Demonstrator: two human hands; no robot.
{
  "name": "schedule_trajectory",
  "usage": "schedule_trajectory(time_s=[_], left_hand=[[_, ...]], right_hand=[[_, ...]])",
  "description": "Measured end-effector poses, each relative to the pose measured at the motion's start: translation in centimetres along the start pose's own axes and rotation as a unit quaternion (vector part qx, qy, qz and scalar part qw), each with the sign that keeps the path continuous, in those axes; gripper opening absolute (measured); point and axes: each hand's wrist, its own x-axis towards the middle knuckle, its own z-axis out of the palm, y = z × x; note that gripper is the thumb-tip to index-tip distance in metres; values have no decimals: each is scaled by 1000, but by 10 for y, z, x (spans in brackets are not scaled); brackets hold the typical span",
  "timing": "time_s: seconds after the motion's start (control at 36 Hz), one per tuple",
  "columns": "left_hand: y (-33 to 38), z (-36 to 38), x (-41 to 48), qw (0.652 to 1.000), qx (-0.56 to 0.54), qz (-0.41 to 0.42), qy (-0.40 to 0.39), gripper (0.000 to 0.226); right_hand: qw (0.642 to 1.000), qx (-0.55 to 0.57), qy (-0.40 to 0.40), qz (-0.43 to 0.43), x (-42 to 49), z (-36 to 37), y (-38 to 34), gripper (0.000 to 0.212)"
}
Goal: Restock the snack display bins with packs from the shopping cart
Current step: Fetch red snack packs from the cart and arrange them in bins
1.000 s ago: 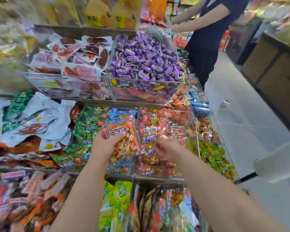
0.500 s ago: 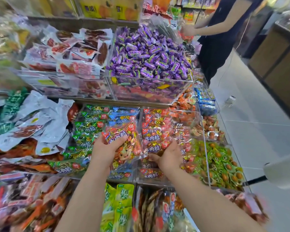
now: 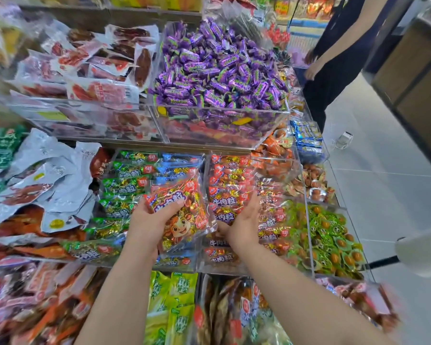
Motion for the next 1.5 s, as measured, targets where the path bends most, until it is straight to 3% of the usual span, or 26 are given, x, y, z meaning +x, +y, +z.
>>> schedule_trajectory(time_s=[0.33,0.5,0.56,0.64,0.69,0.75,0.81,0.86,0.97,1.03,1.14,1.22,1.33,1.5], left_hand=[[4,7,-13,999,6,-3,-32,63],[3,16,-25,998,27,-11,-51,59],[3,18,-27,998,40,-6,-57,62],[1,20,-27,996,53,-18,-71,82],[0,22,-29,995,58,-29,-78,105],[-3,27,-30,993,75,-33,-89,116],[-6,33,-32,988,109,-20,-104,112],[-8,41,-36,985,136,-3,-108,101],[-10,38,-41,985,137,11,-106,89],[-10,30,-39,989,119,9,-91,93],[-11,13,-26,997,66,10,-35,52],[-10,0,-17,999,39,36,-3,21],[-4,-9,-13,998,-3,61,22,15],[0,-11,-16,997,-34,73,-20,7]], right_hand=[[992,-122,-31,10,11,-10,-9,135],[996,-80,-29,-5,1,-31,-6,137],[998,-30,-2,-49,-7,-43,-6,121],[985,153,21,-75,-25,-69,-14,67],[963,259,-23,-63,-37,-83,-21,31],[952,280,-115,-52,-47,-93,-26,26],[951,238,-191,-53,-54,-97,-30,28],[958,188,-210,-62,-58,-98,-30,23],[943,239,-232,-20,-56,-105,-13,22],[937,281,-207,-5,-52,-112,-2,23],[923,359,-128,58,-39,-120,19,26],[942,311,-112,56,-34,-113,26,32],[958,238,-155,33,-36,-88,17,44],[976,172,-129,26,-35,-55,4,76]])
